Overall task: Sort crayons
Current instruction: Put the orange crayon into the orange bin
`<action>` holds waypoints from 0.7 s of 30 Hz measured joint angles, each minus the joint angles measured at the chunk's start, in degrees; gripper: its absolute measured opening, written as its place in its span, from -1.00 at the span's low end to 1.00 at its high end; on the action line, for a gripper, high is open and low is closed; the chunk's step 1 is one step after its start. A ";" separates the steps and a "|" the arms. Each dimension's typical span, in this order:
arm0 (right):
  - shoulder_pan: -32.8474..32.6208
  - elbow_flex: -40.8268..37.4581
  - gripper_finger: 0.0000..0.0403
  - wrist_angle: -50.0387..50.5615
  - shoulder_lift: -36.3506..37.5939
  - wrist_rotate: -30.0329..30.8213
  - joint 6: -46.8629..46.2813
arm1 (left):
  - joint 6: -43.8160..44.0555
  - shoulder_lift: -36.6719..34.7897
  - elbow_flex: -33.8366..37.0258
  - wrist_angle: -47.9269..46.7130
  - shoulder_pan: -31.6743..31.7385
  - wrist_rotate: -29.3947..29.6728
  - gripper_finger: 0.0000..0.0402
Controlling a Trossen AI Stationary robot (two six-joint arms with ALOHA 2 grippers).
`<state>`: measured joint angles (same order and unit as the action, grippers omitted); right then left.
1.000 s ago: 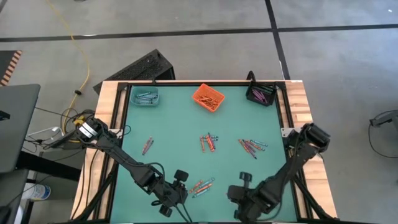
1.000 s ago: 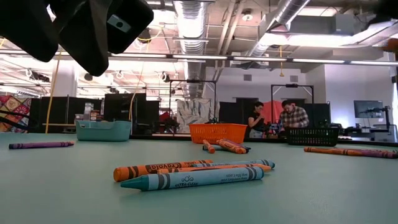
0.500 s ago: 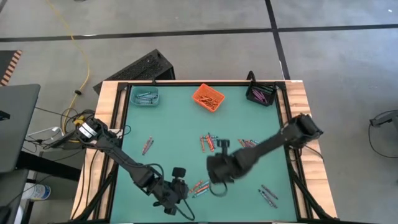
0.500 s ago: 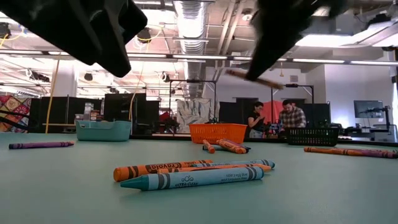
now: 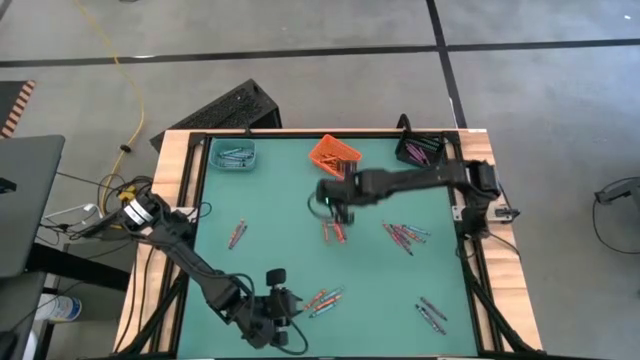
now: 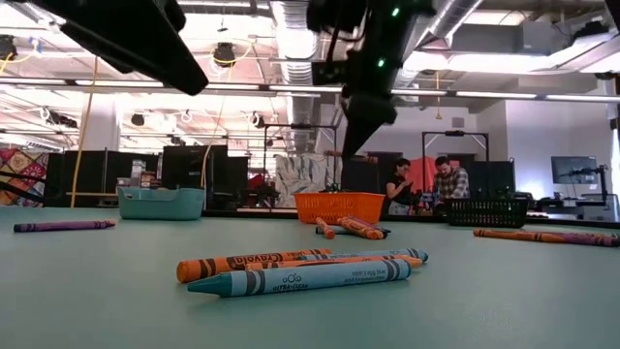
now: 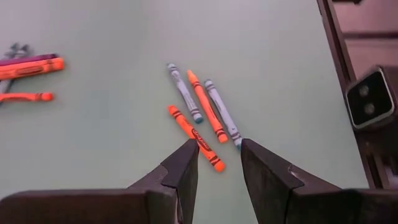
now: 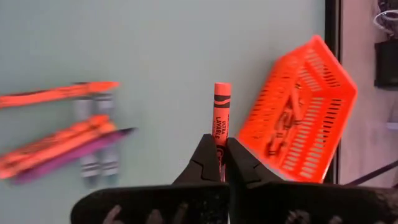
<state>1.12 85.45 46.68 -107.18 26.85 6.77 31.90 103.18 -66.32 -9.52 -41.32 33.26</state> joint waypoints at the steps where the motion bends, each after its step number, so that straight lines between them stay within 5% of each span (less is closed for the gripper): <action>1: 1.76 0.00 -1.00 -0.71 0.00 -1.07 1.69 | 0.96 0.00 0.00 0.00 -0.23 0.87 -0.44; 11: 19.55 0.00 -1.00 -5.10 0.02 -13.94 14.21 | 11.52 0.00 0.00 0.00 -2.51 8.30 -0.44; 21: 30.87 0.00 -1.00 -12.70 0.04 -38.31 19.01 | 15.41 0.00 0.00 0.00 -2.65 11.25 -0.44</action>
<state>31.99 85.45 33.98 -107.13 -11.46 25.78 47.31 103.18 -66.32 -9.52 -43.97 44.51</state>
